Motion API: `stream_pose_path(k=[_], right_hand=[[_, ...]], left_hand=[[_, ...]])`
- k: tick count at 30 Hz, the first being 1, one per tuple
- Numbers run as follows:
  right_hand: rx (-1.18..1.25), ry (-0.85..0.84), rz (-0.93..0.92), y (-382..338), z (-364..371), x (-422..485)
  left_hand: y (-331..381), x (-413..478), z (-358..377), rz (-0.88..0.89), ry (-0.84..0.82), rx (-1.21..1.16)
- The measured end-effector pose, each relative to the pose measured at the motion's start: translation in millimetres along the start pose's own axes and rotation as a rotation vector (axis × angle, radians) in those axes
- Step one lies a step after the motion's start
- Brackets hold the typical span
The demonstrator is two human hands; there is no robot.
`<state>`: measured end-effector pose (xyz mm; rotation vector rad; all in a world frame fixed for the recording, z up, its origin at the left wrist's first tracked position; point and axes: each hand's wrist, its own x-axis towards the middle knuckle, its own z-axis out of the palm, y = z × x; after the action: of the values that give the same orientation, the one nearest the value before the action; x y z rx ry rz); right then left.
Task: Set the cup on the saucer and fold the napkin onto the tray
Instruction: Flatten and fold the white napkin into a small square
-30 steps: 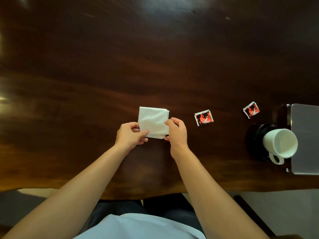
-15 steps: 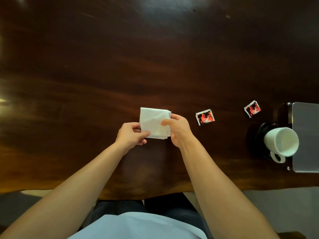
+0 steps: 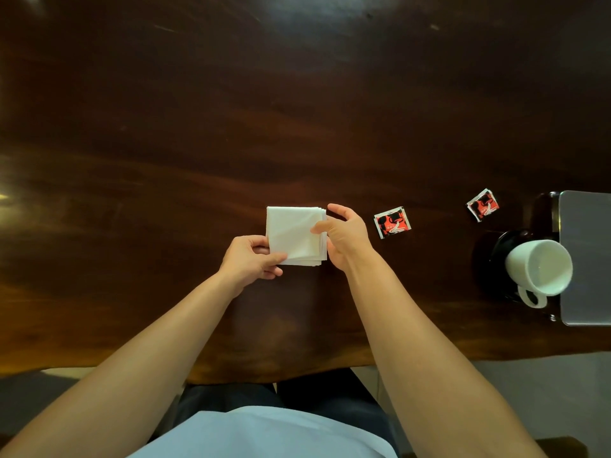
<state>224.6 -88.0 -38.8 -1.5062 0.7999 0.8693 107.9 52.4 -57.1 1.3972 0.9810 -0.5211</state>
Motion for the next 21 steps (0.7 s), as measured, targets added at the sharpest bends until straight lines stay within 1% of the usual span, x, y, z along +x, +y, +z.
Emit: stream_pose_path(k=[2, 6, 8, 9, 10, 12, 14, 16, 17, 18, 20, 21], right_hand=[[0.057, 0.012, 0.021, 0, 1, 2], [0.252, 0.053, 0.051, 0, 3, 4], [0.285, 0.051, 0.016, 1, 4, 2], [0.256, 0.049, -0.008, 3, 4, 1], [0.184, 0.048, -0.034, 4, 3, 0], [-0.063, 0.047, -0.090, 2, -2, -1], [-0.340, 0.036, -0.171, -3, -9, -4], [-0.602, 0.055, -0.307, -7, -14, -8], [-0.701, 0.089, -0.396, -7, -16, -12], [-0.775, 0.131, -0.501, -5, -16, -16], [-0.865, 0.179, -0.711, 6, -14, -23], [-0.898, 0.156, -0.790, 14, -11, -25]], left_hand=[[1, -1, 1, -0.001, 0.003, 0.010], [3, -2, 2, -0.022, 0.012, 0.004], [5, -3, 1, -0.041, 0.006, -0.015], [6, -4, 0, -0.050, -0.002, -0.024], [8, -5, -1, -0.060, -0.010, -0.027], [16, -7, -3, -0.087, -0.029, 0.009], [28, -9, -6, -0.120, -0.043, 0.103], [40, -9, -11, -0.128, -0.011, 0.231], [43, -9, -14, -0.092, 0.054, 0.332], [44, -7, -16, -0.012, 0.151, 0.453], [39, -6, -15, 0.280, 0.368, 0.669], [34, -6, -11, 0.458, 0.432, 0.750]])
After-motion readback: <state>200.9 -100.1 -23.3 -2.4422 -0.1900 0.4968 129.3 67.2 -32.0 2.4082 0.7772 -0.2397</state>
